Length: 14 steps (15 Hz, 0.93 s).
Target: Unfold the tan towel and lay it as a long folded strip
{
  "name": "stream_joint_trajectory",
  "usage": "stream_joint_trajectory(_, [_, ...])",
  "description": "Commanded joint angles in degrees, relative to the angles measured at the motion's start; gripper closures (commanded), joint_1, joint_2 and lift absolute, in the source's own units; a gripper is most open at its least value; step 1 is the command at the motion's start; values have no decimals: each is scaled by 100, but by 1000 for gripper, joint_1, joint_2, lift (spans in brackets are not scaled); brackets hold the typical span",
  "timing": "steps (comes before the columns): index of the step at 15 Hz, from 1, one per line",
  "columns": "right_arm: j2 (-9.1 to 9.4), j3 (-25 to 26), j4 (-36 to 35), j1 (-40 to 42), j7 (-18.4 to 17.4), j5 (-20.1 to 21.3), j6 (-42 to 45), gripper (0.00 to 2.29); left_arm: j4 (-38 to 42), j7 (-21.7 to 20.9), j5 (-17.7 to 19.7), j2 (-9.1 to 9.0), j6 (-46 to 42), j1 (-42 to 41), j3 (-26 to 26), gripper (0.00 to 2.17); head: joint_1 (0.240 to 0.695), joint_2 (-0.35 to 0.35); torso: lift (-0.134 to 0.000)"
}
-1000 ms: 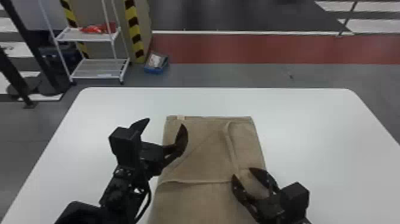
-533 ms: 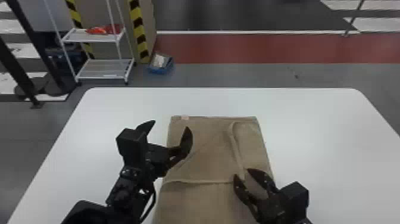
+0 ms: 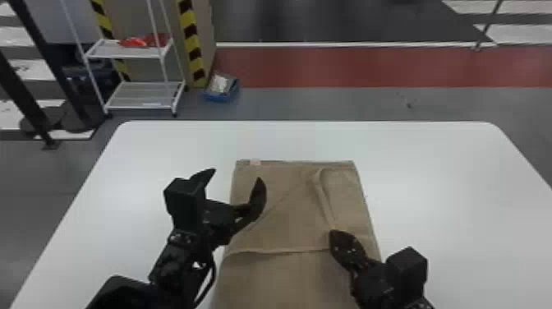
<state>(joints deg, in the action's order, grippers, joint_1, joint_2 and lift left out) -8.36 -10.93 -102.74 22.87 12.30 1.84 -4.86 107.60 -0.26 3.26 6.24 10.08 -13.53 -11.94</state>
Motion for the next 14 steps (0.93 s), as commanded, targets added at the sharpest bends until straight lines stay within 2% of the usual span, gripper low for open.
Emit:
stream_joint_trajectory(1, [-8, 20, -71, 7, 0, 1, -56, 1322, -55, -1, 8, 0, 8, 35, -1, 29, 695, 21, -111])
stream_joint_trajectory(2, [-17, 20, -115, 25, 0, 9, -108, 1318, -55, -1, 0, 0, 8, 35, -1, 29, 695, 20, -111])
stream_joint_trajectory(3, [-17, 12, -176, 77, 0, 18, -108, 1031, -63, -1, 8, 0, 8, 35, -10, 29, 695, 20, -111])
stream_joint_trajectory(4, [-26, -15, -203, 113, 0, 106, -108, 532, -72, -1, 8, 0, 8, 44, -18, 29, 695, 19, -111])
stream_joint_trajectory(5, [-17, -85, -203, 113, -9, 256, -126, 373, -81, -9, 0, 0, 8, 52, -18, 29, 695, 19, -111])
stream_joint_trajectory(10, [-17, -76, -168, 104, -88, 335, -214, 498, -169, -27, 0, 0, 26, 70, -27, 29, 695, 23, -111])
stream_joint_trajectory(14, [-17, -67, -159, 51, -158, 352, -425, 512, -169, -36, 0, 0, 61, 70, -27, 29, 695, 16, -111])
